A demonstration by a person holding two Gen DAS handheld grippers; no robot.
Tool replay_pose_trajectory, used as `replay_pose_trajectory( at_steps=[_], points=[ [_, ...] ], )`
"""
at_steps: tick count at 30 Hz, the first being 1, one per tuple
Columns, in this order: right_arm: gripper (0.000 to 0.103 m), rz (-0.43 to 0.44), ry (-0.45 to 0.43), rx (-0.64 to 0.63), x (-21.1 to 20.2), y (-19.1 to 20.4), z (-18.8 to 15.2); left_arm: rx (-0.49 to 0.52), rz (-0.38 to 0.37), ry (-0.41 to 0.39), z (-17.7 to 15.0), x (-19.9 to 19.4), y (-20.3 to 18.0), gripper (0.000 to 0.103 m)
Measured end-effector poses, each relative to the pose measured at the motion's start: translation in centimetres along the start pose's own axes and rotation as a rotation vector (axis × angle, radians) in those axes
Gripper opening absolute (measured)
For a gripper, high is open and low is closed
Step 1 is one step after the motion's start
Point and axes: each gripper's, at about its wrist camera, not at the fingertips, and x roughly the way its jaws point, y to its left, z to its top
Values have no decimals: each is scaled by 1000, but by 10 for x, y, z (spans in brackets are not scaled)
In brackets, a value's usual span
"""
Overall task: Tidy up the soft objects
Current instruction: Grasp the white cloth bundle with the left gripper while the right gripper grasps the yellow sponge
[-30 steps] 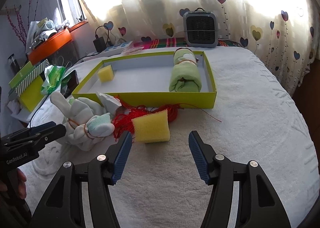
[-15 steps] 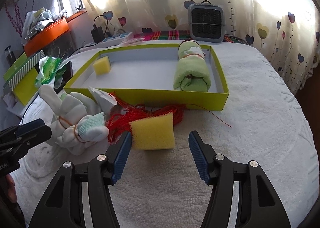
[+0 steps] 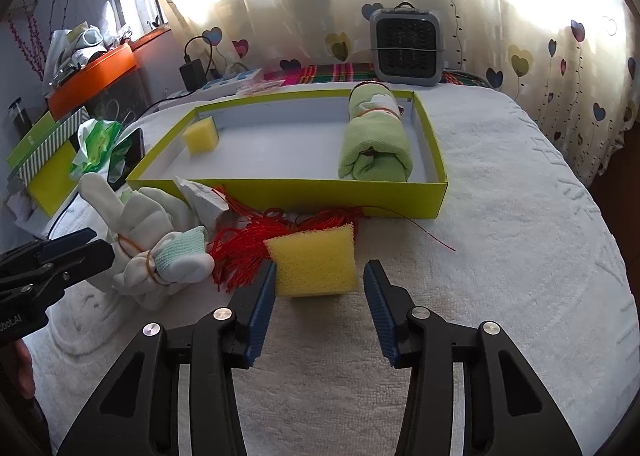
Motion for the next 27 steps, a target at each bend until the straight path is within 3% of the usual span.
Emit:
replay_pose_trajectory(
  at_steps=[18,23,27],
  points=[
    [39,9,-40,75,-17,-16,-8,-17,43,21,2,18,-1,48],
    [39,9,-41,81,-17,-17,-9,-25,35,16,2,18,0,38],
    [39,11,-40,81,-17,-17,-9,-33,24,9,1,17,0,36]
  ],
)
